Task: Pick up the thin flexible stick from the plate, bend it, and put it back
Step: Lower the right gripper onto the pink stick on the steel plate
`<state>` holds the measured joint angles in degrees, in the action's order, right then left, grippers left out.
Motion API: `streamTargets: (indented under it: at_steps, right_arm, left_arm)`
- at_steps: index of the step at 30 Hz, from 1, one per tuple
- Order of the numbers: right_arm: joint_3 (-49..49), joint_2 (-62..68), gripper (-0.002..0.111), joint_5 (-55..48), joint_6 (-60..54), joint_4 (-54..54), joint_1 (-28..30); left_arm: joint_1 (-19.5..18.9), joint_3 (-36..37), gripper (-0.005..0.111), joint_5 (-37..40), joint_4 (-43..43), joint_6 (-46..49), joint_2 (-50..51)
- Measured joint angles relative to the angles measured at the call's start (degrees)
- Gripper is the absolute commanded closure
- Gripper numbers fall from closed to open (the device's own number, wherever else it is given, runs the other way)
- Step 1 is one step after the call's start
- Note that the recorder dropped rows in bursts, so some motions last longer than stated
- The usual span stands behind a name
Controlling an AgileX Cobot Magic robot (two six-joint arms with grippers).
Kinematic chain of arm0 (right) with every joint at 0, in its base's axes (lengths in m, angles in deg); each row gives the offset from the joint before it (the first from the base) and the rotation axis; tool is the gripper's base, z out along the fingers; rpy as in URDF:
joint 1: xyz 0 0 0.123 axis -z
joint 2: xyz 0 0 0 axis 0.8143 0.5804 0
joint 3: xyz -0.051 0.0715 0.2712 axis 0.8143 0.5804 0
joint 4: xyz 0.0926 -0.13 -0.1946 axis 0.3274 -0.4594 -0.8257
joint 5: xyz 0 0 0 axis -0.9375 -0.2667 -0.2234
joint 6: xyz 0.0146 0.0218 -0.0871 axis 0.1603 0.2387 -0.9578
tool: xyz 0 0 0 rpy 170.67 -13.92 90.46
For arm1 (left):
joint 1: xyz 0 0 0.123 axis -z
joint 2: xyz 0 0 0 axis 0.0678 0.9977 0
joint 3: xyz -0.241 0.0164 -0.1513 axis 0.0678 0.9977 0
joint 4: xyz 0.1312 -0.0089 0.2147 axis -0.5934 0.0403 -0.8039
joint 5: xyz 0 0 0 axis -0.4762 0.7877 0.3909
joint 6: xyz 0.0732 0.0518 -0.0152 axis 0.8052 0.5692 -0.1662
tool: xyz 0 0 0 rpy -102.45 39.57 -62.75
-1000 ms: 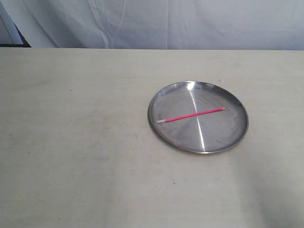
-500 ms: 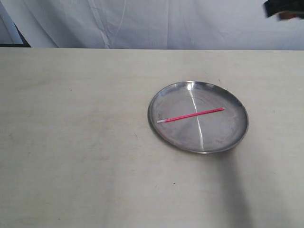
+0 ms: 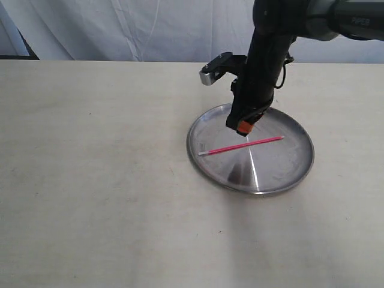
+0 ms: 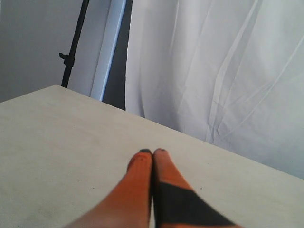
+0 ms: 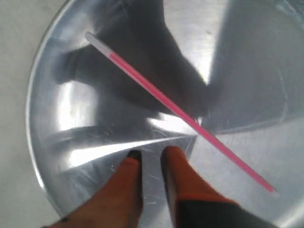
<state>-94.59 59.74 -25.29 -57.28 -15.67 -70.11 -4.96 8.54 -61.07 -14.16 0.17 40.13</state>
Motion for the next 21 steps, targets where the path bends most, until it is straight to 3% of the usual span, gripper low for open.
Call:
streamTargets:
  at_steps: [1,3,14,21]
  right_arm:
    - [0.0,0.3,0.056,0.8,0.1,0.0,-0.4]
    - [-0.1,0.7,0.046,2.5,0.3,-0.1,-0.6]
    - [-0.2,1.0,0.049,4.7,1.1,-7.1,-0.6]
    - [5.0,1.1,0.049,8.5,1.8,-8.9,-0.6]
  left_arm:
    - [0.0,0.0,0.107,0.0,0.0,0.0,0.0]
    - [0.0,0.0,0.107,0.0,0.0,0.0,0.0]
    - [0.0,0.0,0.107,0.0,0.0,0.0,0.0]
    - [0.0,0.0,0.107,0.0,0.0,0.0,0.0]
